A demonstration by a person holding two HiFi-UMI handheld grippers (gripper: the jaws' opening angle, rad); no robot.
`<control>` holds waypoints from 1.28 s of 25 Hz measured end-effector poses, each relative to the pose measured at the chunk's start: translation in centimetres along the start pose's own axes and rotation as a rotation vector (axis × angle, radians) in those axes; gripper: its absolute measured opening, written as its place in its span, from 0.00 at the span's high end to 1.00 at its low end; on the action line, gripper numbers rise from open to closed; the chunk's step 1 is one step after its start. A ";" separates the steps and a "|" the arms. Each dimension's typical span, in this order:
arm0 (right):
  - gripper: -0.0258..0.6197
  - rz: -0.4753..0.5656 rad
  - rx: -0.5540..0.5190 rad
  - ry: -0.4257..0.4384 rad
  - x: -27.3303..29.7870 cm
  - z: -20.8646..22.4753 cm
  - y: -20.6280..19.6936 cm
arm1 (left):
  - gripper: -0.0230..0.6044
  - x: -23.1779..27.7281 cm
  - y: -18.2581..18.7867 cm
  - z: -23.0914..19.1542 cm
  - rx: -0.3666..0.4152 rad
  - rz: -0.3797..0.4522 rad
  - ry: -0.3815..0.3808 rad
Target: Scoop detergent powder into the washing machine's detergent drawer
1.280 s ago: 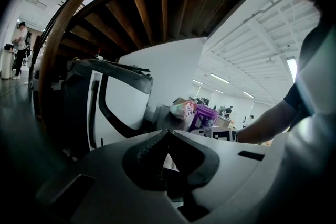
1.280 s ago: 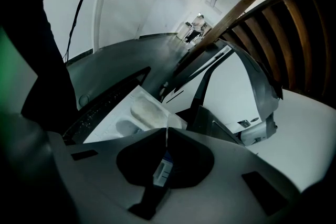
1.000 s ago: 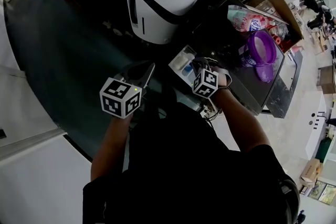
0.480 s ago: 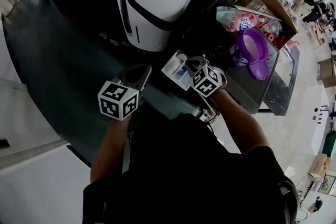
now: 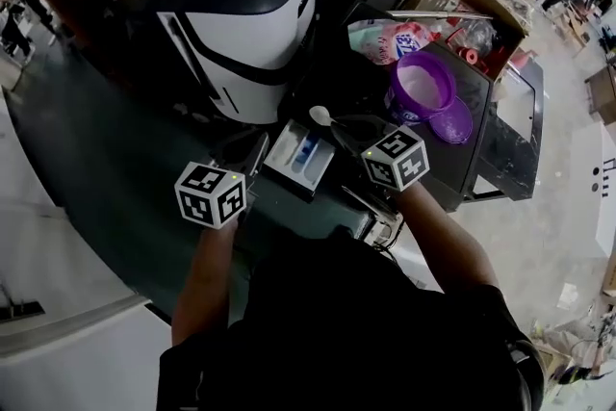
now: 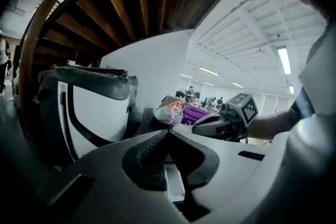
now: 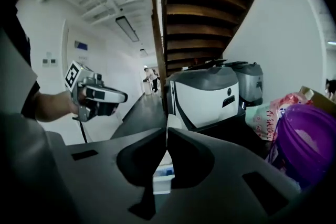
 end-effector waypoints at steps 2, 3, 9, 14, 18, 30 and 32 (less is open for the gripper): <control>0.93 0.055 0.051 0.010 -1.5 0.6 0.1 | 0.95 1.1 1.0 0.9 0.021 0.001 -0.014; 0.93 0.082 0.072 0.015 -2.2 0.9 0.2 | 0.95 1.6 1.5 1.3 0.032 0.002 -0.020; 0.93 0.224 0.193 0.044 -5.9 2.3 0.2 | 0.95 3.7 3.4 3.7 0.082 0.010 -0.057; 0.93 0.293 0.277 0.048 -8.6 3.7 -0.6 | 0.95 4.5 5.0 4.7 0.107 0.027 -0.071; 0.93 0.317 0.339 0.037 -10.4 5.4 -1.2 | 0.95 4.9 6.5 5.0 0.119 0.059 -0.077; 0.93 0.524 0.278 -0.045 -17.3 5.0 1.6 | 0.95 4.1 10.4 6.2 0.180 0.167 -0.054; 0.93 0.562 0.254 -0.063 -18.4 4.4 2.0 | 0.95 3.6 10.8 6.5 0.192 0.188 -0.044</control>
Point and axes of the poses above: the fingertips, and each gripper's own axes: x forward along the fingers, z to its right, y out of its top, the point moved 9 cm from there along -x, backward along the fingers, and after that the axes turned 6 degrees about y, right-handed, at the moved point
